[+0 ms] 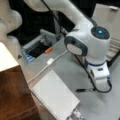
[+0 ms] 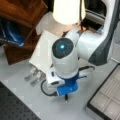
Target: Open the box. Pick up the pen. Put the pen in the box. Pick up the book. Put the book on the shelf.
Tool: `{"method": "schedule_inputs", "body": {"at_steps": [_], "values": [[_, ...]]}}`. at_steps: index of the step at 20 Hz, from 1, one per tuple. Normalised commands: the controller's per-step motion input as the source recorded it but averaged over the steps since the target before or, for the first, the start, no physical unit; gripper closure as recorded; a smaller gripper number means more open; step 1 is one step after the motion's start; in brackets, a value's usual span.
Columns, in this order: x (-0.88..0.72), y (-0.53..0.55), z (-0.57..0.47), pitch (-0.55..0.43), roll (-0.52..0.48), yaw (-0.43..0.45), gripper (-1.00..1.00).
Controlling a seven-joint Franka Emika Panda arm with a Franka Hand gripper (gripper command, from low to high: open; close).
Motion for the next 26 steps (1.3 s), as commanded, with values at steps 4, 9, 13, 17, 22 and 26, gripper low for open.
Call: {"method": "schedule_inputs", "body": {"at_steps": [4, 9, 13, 17, 22, 26], "values": [[-0.12, -0.02, 0.05, -0.029, -0.120, 0.000, -1.00], [-0.15, -0.06, 0.00, -0.031, -0.104, 0.001, -1.00], [-0.15, -0.06, -0.10, -0.050, -0.082, 0.014, -1.00], [-0.16, -0.08, -0.23, -0.080, -0.056, 0.093, -1.00], [-0.11, -0.14, -0.27, -0.140, -0.047, 0.150, -1.00], [-0.06, -0.17, -0.25, -0.178, -0.037, 0.180, -1.00]]}}
